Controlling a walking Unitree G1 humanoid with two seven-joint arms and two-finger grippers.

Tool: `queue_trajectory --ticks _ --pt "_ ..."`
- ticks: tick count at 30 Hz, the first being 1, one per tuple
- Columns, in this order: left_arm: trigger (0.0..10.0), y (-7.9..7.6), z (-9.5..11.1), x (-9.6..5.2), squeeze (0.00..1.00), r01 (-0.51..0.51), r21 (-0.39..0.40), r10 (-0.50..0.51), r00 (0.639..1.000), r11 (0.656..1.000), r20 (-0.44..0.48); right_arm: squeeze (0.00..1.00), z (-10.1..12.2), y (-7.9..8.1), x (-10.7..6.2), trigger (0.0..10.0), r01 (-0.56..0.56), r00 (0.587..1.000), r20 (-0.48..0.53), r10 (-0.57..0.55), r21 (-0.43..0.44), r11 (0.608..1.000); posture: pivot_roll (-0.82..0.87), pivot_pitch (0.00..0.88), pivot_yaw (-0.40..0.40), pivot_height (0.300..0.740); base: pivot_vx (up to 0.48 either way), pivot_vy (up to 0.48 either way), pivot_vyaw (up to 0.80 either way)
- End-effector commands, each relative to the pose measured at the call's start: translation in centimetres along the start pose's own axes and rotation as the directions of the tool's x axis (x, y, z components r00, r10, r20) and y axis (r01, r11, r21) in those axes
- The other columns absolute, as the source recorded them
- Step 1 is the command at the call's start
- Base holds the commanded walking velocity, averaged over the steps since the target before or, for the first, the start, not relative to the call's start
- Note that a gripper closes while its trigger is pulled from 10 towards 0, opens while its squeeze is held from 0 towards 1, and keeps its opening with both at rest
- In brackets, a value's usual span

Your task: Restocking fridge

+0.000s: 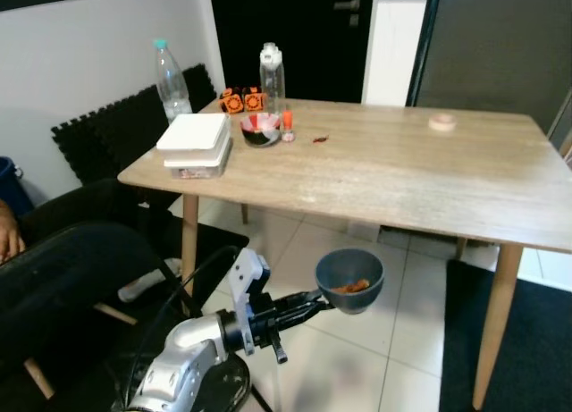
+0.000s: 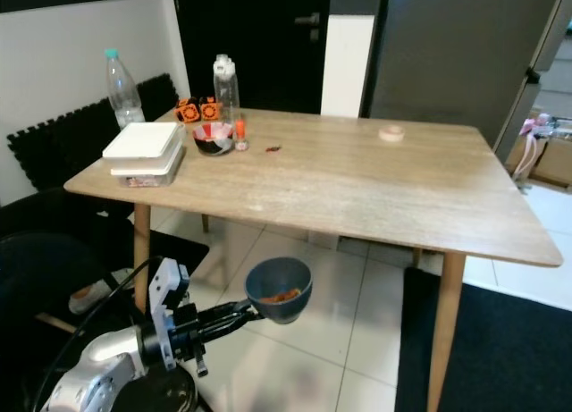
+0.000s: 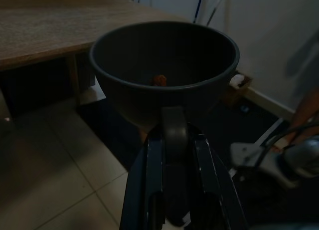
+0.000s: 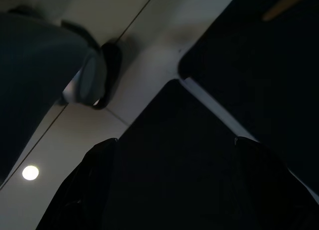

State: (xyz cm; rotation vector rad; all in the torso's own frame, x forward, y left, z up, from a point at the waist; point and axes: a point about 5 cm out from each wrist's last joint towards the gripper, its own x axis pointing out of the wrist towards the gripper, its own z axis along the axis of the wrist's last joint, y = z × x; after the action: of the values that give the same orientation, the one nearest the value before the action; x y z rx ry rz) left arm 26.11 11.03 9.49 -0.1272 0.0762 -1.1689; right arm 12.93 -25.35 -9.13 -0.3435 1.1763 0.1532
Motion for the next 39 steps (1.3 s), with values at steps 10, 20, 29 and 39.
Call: queue_trajectory --ticks 10,20,29,39 --pt "10.0 0.3 -1.6 0.7 0.0 -0.043 -0.022 0.043 0.998 0.999 -0.035 0.0 -0.6 0.4 0.0 10.0 -0.006 1.0 -0.021 0.006 -0.003 1.0 -0.07 0.002 0.003 0.74 0.0 0.0 0.0" --pt "10.0 -0.5 -2.4 1.1 0.0 0.023 -0.07 -0.026 0.999 0.997 -0.047 0.0 -0.6 0.4 0.0 10.0 -0.009 1.0 -0.021 0.009 -0.001 1.0 -0.07 0.006 0.003 0.74 0.0 0.0 0.0" --pt "10.0 -1.0 -2.6 1.3 0.0 0.061 -0.089 -0.066 0.997 0.994 -0.05 0.0 -0.8 0.3 0.0 10.0 -0.005 1.0 -0.026 0.004 -0.017 1.0 -0.07 0.0 -0.002 0.74 0.0 0.0 0.0" --pt "10.0 -1.0 -2.5 1.3 0.0 0.077 -0.094 -0.082 0.996 0.993 -0.047 0.0 -0.7 0.3 0.0 10.0 -0.004 1.0 -0.024 0.004 -0.017 1.0 -0.07 0.0 -0.003 0.74 0.0 -0.24 0.0"
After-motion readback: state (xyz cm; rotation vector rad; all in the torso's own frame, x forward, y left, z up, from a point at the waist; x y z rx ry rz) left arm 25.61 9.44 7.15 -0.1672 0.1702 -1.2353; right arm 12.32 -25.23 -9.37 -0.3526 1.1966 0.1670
